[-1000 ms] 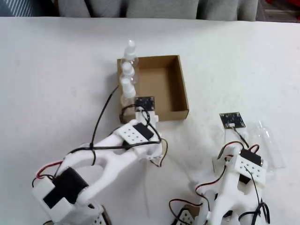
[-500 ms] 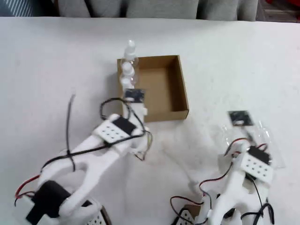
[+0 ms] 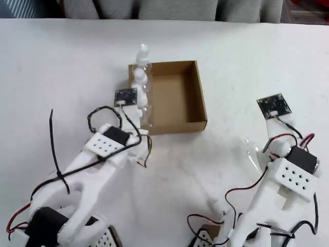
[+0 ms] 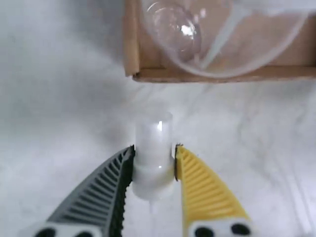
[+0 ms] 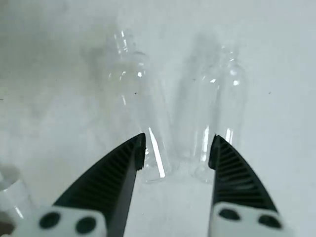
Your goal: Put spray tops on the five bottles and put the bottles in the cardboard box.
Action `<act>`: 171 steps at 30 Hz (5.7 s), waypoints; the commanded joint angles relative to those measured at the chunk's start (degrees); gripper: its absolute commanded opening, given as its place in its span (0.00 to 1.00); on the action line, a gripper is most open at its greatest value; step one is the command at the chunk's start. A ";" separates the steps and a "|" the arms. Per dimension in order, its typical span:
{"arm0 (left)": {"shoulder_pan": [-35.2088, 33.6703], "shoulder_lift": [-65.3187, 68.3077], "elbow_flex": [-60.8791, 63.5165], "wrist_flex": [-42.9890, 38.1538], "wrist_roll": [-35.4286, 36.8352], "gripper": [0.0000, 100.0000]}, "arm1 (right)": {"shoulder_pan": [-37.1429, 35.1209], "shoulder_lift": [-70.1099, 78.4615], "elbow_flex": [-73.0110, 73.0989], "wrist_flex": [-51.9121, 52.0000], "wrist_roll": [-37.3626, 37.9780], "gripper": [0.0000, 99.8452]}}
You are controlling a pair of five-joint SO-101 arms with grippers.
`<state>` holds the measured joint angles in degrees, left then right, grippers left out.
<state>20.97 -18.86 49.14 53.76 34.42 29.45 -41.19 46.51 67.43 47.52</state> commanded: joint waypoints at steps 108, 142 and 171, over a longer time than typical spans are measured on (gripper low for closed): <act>-0.84 -6.37 -5.10 7.56 -0.79 0.02 | -5.14 0.57 -8.62 1.54 -16.18 0.02; -8.04 -42.07 -41.67 -3.16 -24.44 0.02 | -56.48 -53.76 30.77 -38.73 -41.93 0.02; 7.87 -41.71 -17.32 -20.40 -33.41 0.02 | -70.29 -62.11 45.01 -33.01 -41.49 0.02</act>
<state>28.09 -56.04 23.47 40.84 1.45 -40.88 -102.81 92.22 34.20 6.20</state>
